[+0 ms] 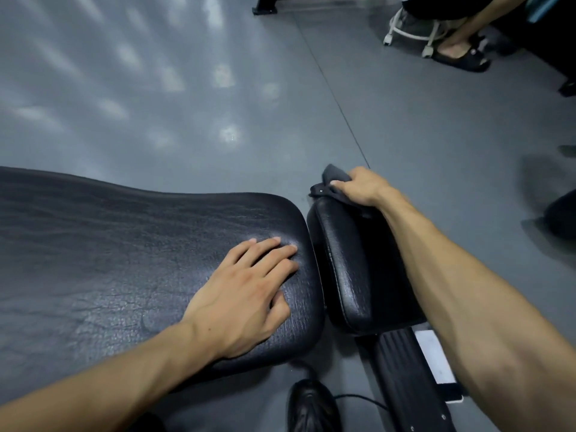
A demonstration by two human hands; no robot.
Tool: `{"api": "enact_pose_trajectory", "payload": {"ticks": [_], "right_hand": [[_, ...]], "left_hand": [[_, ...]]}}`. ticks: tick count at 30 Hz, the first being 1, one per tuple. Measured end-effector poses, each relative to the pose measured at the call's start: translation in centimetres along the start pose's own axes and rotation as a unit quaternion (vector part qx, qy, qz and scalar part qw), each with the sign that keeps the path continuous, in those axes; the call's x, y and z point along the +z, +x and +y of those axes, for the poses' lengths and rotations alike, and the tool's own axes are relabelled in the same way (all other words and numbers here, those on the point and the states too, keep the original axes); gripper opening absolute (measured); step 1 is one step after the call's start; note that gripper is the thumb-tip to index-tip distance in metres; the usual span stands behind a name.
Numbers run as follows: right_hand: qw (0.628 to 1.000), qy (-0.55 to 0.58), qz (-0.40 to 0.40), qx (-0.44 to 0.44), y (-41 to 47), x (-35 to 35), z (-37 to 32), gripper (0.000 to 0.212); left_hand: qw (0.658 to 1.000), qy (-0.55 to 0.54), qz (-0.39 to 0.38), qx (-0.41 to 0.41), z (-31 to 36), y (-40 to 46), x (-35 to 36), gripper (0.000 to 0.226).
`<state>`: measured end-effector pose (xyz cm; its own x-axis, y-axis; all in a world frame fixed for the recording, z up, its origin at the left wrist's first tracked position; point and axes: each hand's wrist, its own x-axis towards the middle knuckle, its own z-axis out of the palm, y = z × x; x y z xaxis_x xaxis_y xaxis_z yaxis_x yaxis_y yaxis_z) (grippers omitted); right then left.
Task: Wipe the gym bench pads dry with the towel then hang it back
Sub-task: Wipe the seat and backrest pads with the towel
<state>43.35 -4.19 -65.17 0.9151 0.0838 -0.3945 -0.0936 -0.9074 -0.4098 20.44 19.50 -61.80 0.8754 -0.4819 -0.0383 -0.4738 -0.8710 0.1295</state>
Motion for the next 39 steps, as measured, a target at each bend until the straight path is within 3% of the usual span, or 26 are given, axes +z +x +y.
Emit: {"api": "enact_pose_trajectory", "payload": {"ticks": [3,7,16,23,30,35,39], "right_hand": [[0.993,-0.068,-0.02,-0.099,-1.5,2.4,-5.7,0.034],[0.982,-0.07,0.061,-0.162,-4.3,4.0,-5.8,0.04],[0.986,-0.116,0.024,-0.116,-2.7,3.4,-7.7,0.038],[0.979,-0.098,0.098,-0.15,-7.0,3.8,-6.9,0.042],[0.93,-0.101,0.25,-0.25,-13.8,5.9,-3.2,0.034],[0.925,-0.106,0.269,-0.246,-17.9,7.4,-1.4,0.034],[0.937,-0.097,0.221,-0.251,-21.0,7.0,0.0,0.031]], "left_hand": [[1.0,-0.002,0.003,0.004,-0.1,0.1,0.0,0.045],[1.0,-0.002,0.01,0.003,-0.2,0.0,0.1,0.044],[0.999,-0.008,0.036,0.011,-0.6,0.0,0.5,0.043],[0.999,-0.003,0.033,0.021,-0.9,-0.1,0.5,0.044],[1.0,0.003,0.021,0.015,-0.8,-0.1,0.2,0.045],[1.0,0.019,0.004,0.018,-0.6,-0.1,-0.1,0.045],[0.999,0.032,-0.027,0.024,-1.2,-0.7,-1.8,0.049]]}}
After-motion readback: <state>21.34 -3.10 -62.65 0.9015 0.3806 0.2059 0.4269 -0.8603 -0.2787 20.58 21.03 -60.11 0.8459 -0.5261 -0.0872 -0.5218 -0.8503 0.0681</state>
